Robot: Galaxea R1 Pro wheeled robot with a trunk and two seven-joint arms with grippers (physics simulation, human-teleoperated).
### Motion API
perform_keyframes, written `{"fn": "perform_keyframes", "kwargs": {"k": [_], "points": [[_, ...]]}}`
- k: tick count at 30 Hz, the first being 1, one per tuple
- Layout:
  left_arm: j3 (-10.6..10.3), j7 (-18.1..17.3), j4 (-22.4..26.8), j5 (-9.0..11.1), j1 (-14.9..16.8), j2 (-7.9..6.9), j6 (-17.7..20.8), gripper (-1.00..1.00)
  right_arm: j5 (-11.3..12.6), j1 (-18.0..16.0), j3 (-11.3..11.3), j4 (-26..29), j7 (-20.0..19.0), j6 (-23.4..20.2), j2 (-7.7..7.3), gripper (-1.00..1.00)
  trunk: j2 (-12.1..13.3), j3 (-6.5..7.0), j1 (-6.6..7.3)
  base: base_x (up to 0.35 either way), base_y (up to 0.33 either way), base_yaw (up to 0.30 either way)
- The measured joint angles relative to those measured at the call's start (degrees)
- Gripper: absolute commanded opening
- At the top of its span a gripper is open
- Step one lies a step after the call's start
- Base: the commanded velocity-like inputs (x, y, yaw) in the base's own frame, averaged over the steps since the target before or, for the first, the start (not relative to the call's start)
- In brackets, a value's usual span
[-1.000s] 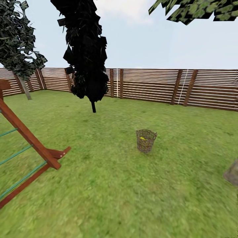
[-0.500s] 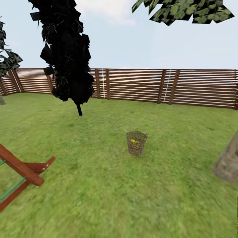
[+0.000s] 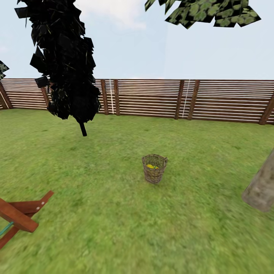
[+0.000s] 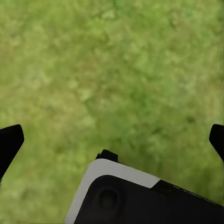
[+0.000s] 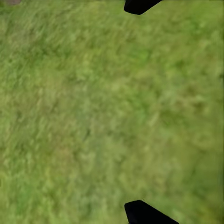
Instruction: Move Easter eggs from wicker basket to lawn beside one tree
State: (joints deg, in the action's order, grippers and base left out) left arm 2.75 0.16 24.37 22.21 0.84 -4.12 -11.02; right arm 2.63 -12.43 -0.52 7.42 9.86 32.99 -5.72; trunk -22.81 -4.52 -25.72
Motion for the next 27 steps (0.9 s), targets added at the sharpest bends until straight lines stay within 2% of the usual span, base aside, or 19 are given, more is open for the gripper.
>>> {"fn": "perform_keyframes", "kwargs": {"k": [27], "points": [[0.00,0.00,0.01,0.00,0.00,0.08,-0.08,1.00,0.00,0.00,0.01,0.00,0.03,0.00,0.01,1.00,0.00,0.00,0.00,0.323,0.181,0.000]]}}
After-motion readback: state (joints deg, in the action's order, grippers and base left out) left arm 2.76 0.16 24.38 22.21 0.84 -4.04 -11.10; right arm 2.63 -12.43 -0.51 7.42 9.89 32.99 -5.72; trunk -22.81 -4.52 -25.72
